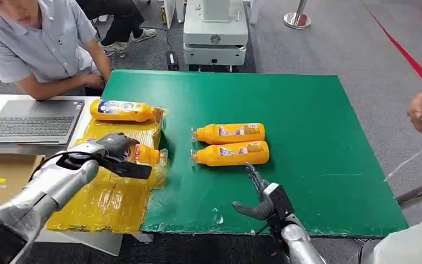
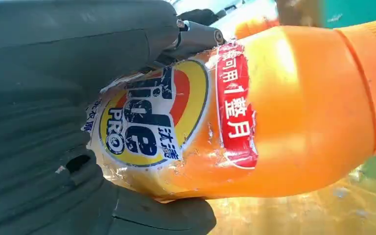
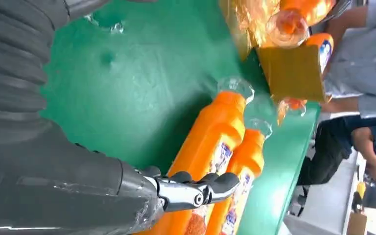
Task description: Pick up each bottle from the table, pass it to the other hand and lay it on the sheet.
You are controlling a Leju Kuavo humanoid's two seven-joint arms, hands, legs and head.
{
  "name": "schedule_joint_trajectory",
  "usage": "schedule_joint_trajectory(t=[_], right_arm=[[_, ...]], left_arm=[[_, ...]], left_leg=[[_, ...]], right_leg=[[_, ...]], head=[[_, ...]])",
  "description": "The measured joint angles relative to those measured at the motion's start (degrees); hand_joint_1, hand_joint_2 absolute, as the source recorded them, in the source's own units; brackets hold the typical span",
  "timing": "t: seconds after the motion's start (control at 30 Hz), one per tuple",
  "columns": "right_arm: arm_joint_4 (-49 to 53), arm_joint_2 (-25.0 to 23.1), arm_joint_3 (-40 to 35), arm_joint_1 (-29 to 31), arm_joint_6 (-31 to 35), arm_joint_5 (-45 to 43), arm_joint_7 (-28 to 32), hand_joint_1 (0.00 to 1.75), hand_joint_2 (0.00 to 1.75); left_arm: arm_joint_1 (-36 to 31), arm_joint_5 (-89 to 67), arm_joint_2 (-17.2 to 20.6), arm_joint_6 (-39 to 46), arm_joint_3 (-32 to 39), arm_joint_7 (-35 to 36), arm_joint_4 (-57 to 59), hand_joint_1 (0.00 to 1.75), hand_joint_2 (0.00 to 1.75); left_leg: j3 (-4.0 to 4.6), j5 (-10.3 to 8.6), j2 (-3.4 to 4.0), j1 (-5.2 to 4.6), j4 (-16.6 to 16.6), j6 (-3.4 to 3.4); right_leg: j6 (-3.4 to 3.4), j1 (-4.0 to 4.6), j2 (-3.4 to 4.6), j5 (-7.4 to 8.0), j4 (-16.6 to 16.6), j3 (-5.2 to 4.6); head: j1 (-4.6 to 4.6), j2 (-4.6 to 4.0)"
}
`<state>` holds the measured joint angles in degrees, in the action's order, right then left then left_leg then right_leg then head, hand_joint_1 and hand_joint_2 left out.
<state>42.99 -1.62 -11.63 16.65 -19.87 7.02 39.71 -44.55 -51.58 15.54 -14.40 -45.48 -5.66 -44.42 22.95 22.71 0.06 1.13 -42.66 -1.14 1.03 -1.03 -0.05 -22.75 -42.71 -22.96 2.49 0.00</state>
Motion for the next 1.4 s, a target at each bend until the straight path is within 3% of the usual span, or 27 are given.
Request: schedule_joint_trajectory(t=[0.2, 0.37, 0.73, 0.77, 0.8, 0.83, 0.9, 0.97, 1.4], right_arm=[[-0.42, -0.29, 0.11, 0.39, -0.46, 0.17, 0.0, 0.0, 1.75], [-0.9, -0.33, 0.15, 0.49, -0.48, 0.37, 0.0, 0.0, 1.75], [-1.18, -0.55, 0.15, 0.82, -0.77, 0.9, 0.0, 0.0, 1.75], [-1.2, -0.57, 0.15, 0.86, -0.79, 0.9, 0.0, 0.0, 1.75], [-1.2, -0.59, 0.15, 0.89, -0.79, 0.92, 0.0, 0.0, 1.75], [-1.2, -0.61, 0.15, 0.91, -0.81, 0.92, 0.0, 0.0, 1.75], [-1.29, -0.64, 0.15, 0.98, -0.81, 1.03, 0.0, 0.0, 1.75], [-1.47, -0.64, 0.15, 1.03, -0.81, 1.13, 0.0, 0.0, 1.75], [-2.23, -0.83, 0.15, 2.28, -0.77, 1.22, 0.0, 0.0, 1.75]], left_arm=[[-0.04, 0.22, -1.95, -0.02, -1.4, 0.0, 1.51, 1.75, 1.75], [0.45, 0.48, -1.9, 0.0, -2.03, -0.02, 2.73, 1.75, 1.75], [0.52, -0.18, -2.54, -0.42, -3.83, 0.02, 5.51, 1.75, 1.75], [0.5, -0.2, -2.58, -0.42, -3.94, 0.02, 5.66, 1.66, 1.75], [0.49, -0.2, -2.6, -0.42, -4.07, 0.02, 5.79, 1.34, 1.75], [0.47, -0.2, -2.63, -0.42, -4.15, 0.02, 5.88, 1.31, 1.75], [0.48, -0.2, -2.69, -0.39, -4.4, 0.02, 6.12, 0.45, 1.75], [0.46, -0.37, -2.78, -0.33, -4.63, 0.02, 6.43, 0.0, 1.75], [-1.1, -1.38, -2.91, -1.42, -6.45, -1.29, 8.33, 0.0, 1.75]], left_leg=[[0.0, 0.0, 0.0, 0.0, 0.0, 0.0], [0.0, 0.0, 0.0, 0.0, 0.0, 0.0], [0.0, 0.0, 0.0, 0.0, 0.0, 0.0], [0.0, 0.0, 0.0, 0.0, 0.0, 0.0], [0.0, 0.0, 0.0, 0.0, 0.0, 0.0], [0.0, 0.0, 0.0, 0.0, 0.0, 0.0], [0.0, 0.0, 0.0, 0.0, 0.0, 0.0], [0.0, 0.0, 0.0, 0.0, 0.0, 0.0], [0.0, 0.0, 0.0, 0.0, 0.0, 0.0]], right_leg=[[0.0, 0.0, 0.0, 0.0, 0.0, 0.0], [0.0, 0.0, 0.0, 0.0, 0.0, 0.0], [0.0, 0.0, 0.0, 0.0, 0.0, 0.0], [0.0, 0.0, 0.0, 0.0, 0.0, 0.0], [0.0, 0.0, 0.0, 0.0, 0.0, 0.0], [0.0, 0.0, 0.0, 0.0, 0.0, 0.0], [0.0, 0.0, 0.0, 0.0, 0.0, 0.0], [0.0, 0.0, 0.0, 0.0, 0.0, 0.0], [0.0, 0.0, 0.0, 0.0, 0.0, 0.0]], head=[[-0.41, 0.0], [-0.02, 0.0], [-0.24, 0.0], [-0.24, 0.0], [-0.17, 0.0], [-0.13, 0.0], [-0.06, 0.0], [-0.19, 0.0], [-0.2, 0.0]])
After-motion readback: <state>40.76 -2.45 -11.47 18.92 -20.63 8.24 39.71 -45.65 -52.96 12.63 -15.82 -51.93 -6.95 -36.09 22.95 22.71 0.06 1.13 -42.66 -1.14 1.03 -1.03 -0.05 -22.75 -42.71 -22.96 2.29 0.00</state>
